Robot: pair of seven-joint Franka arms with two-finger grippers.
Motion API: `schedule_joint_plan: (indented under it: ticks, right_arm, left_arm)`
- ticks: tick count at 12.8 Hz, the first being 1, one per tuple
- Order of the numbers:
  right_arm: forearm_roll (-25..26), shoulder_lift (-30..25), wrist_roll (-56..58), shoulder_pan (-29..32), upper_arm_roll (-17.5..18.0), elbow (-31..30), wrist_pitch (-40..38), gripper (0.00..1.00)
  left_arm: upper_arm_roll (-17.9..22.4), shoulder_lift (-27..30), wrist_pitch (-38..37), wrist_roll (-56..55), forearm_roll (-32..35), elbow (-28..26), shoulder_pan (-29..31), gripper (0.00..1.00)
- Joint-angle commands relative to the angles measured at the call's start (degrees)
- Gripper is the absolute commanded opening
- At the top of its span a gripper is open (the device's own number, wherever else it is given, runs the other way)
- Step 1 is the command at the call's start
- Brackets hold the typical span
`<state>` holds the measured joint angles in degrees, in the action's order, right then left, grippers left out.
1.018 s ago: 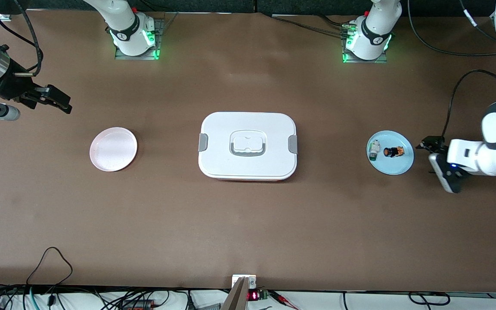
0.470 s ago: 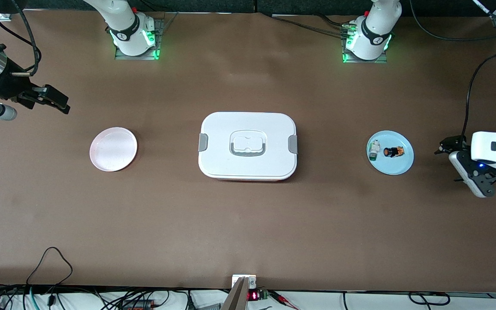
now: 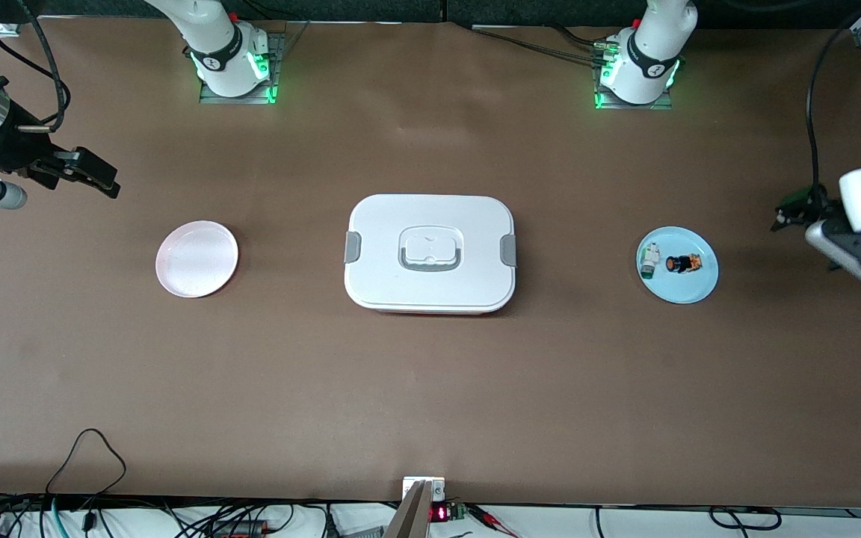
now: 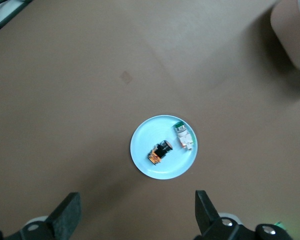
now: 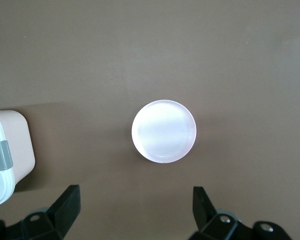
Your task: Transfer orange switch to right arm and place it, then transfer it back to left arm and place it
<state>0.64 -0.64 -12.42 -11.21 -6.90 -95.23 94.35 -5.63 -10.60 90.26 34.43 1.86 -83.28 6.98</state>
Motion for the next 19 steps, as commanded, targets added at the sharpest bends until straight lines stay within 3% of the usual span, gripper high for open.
schedule_joint_plan:
  ticks: [1, 4, 7, 9, 12, 19]
  right_arm:
    - [-0.55, 0.28, -0.15, 0.23, -0.04, 1.36, 0.04, 0.99]
    - [-0.55, 0.46, -0.15, 0.31, -0.04, 2.33, 0.04, 0.99]
    - [-0.55, 0.46, -0.15, 0.31, -0.04, 2.33, 0.04, 0.99]
    - [-0.55, 0.46, -0.15, 0.31, -0.04, 2.33, 0.04, 0.99]
    - [-0.55, 0.46, -0.15, 0.31, -0.04, 2.42, 0.04, 0.99]
    - [-0.55, 0.46, -0.15, 0.40, -0.13, 2.42, -0.04, 0.99]
  left_arm:
    - [1.94, 5.22, -2.09, -11.54, 0.78, -3.37, -2.84, 1.00]
    - [2.03, 10.85, -3.07, -24.12, -1.41, -8.90, -3.90, 1.00]
    - [4.14, 13.93, -2.72, -25.89, -5.45, -11.89, -3.38, 1.00]
    - [4.75, 16.74, -2.81, -33.94, -5.29, -14.00, -3.89, 1.00]
    - [4.76, 18.59, -1.58, -34.52, -5.29, -16.30, -4.60, 1.00]
    - [4.84, 18.33, -0.96, -34.61, -4.33, -15.42, -5.04, 1.00]
